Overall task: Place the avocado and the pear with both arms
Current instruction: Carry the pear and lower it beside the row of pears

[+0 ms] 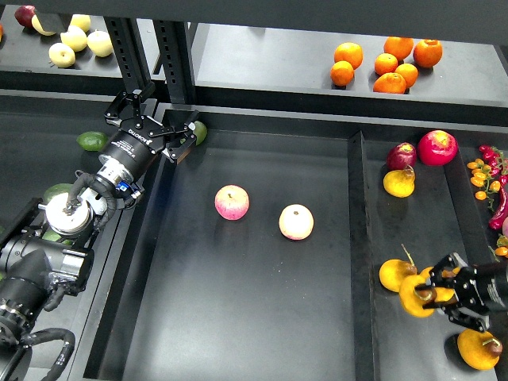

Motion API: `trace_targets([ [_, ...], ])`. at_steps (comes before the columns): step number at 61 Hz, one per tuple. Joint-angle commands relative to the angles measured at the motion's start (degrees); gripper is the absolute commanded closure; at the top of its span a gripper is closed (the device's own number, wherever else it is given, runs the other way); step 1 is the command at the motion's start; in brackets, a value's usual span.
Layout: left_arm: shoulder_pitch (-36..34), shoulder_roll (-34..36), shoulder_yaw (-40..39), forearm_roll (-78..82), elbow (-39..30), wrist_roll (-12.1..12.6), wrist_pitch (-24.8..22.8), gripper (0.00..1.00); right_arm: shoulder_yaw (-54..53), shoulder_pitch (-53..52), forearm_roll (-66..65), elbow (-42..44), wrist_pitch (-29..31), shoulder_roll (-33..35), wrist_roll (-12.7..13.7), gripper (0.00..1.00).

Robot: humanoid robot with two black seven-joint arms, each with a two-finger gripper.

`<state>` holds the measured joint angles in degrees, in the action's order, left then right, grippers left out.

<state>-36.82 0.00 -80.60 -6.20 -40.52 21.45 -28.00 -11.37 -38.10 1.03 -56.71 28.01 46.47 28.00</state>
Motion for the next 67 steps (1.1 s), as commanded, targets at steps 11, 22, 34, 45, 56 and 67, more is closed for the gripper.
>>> trace_targets([
  [11,0.3,0.0,-0.1,0.1,-0.1,0.0,0.0,0.01,-0.1,4.2,-2.1,2.5,0.0,-2.5,0.0,0.95],
  [22,0.3,0.0,-0.1,0.0,0.0,0.0,0.0,0.01,-0.6,5.5,-3.9,5.6,0.0,-4.8,0.0,0.94],
  [34,0.3,0.0,-0.1,0.1,0.0,0.0,0.0,0.01,-0.8,5.9,-4.8,7.1,0.0,-6.0,0.0,0.81],
  [45,0.3,0.0,-0.1,0.1,0.0,0.0,0.0,0.01,-0.9,5.8,-5.7,7.1,0.0,-6.2,0.0,0.69],
  [56,0.3,0.0,-0.2,0.1,0.0,0.0,0.0,0.01,-0.9,5.8,-5.7,7.1,0.0,-6.2,0.0,0.61],
  [67,0.3,0.0,-0.2,0.1,0.0,0.0,0.0,0.01,-0.9,5.7,-5.7,7.0,0.0,-6.1,0.0,0.53],
])
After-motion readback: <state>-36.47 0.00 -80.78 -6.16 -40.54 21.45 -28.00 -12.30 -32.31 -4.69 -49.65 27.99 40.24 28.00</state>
